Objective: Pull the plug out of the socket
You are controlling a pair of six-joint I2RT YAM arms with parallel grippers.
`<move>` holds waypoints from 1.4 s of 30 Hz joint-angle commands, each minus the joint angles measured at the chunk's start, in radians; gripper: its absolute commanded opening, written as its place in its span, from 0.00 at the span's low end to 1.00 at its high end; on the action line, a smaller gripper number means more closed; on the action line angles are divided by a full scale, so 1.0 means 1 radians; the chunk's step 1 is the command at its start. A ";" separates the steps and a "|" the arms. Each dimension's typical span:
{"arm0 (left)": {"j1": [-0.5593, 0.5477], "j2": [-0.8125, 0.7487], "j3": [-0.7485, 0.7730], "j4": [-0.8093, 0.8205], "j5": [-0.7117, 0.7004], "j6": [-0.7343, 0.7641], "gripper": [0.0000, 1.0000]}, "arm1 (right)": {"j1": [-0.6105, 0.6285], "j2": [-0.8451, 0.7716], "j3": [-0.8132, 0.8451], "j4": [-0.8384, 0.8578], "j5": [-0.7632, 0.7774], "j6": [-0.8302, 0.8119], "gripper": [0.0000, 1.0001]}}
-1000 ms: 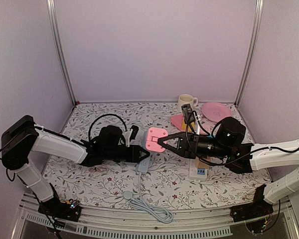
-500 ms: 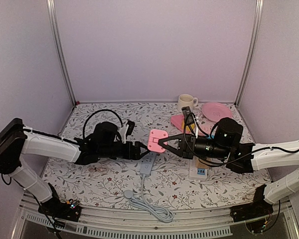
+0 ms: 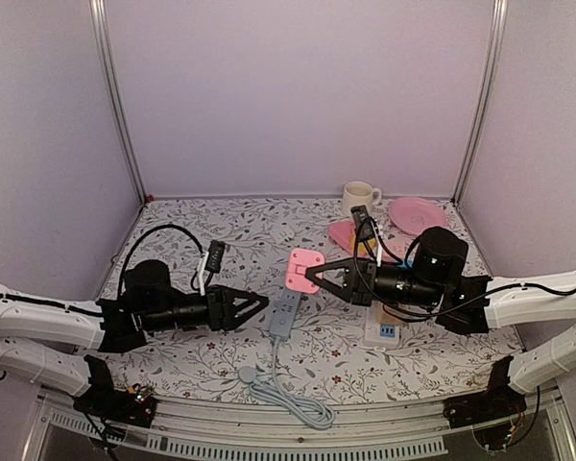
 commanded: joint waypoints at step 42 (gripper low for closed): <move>-0.190 0.084 0.163 0.237 -0.098 -0.059 0.34 | 0.000 0.108 0.119 0.137 -0.142 0.068 0.04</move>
